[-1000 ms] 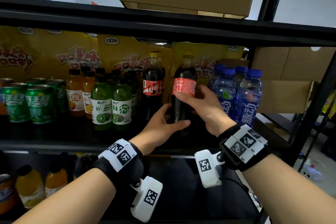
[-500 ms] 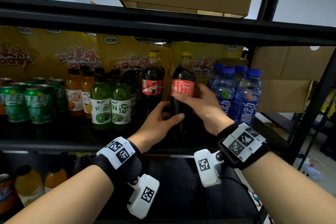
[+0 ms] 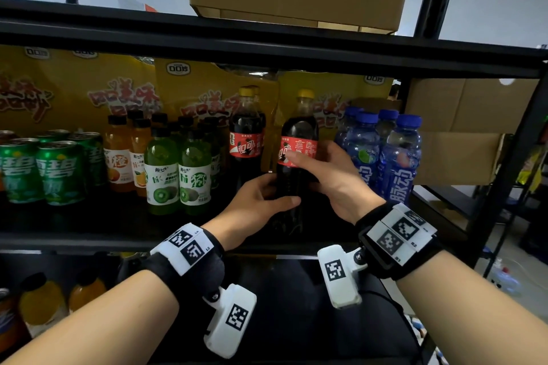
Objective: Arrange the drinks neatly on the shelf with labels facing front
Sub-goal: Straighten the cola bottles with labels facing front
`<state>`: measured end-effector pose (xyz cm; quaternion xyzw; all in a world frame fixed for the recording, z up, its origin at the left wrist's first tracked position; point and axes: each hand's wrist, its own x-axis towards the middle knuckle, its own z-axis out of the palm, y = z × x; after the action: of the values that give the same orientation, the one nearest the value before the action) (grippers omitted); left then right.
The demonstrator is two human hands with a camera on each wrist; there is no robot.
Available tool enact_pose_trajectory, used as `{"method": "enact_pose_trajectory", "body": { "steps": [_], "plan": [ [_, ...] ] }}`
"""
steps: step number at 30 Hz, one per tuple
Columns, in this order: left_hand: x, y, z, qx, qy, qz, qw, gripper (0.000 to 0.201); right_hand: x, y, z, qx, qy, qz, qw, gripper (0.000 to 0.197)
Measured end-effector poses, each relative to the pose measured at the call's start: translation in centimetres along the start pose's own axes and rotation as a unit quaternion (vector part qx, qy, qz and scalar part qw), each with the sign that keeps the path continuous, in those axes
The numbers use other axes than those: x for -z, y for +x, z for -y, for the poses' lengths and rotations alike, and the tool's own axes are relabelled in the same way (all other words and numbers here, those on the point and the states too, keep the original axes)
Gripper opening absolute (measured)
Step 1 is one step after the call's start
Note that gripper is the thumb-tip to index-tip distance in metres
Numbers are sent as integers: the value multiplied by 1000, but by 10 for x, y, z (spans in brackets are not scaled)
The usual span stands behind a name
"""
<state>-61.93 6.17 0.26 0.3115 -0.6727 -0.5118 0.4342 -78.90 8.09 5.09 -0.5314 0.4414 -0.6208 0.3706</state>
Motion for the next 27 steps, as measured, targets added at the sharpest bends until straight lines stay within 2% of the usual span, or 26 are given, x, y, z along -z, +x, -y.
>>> {"method": "enact_pose_trajectory", "body": {
  "steps": [4,9,11,13,17,22,24,25,27],
  "plan": [
    [0,0,2,-2,42,-28,999,70,2,0,4,10,-17,3,1000,49],
    [-1,-2,-10,22,-28,32,999,52,-2,2,6,2,23,-14,1000,46],
    [-2,-1,-13,5,-23,11,1000,51,-3,2,4,4,31,-2,1000,57],
    [-5,-1,-11,-4,-12,-14,1000,59,-4,2,2,6,3,13,1000,66],
    [-7,-2,-8,-11,5,-25,1000,61,-1,5,0,15,-3,-10,1000,53],
    [0,-4,-15,73,-72,57,993,38,3,11,2,2,11,-33,999,61],
    [3,-4,-18,86,-96,85,988,27,5,11,2,-13,-22,-33,999,55],
    [3,-5,-20,93,-111,103,984,27,7,10,2,-22,-45,-36,998,56],
    [4,-8,-24,110,-134,136,975,35,8,10,3,-62,-77,-44,994,71]
  ]
}}
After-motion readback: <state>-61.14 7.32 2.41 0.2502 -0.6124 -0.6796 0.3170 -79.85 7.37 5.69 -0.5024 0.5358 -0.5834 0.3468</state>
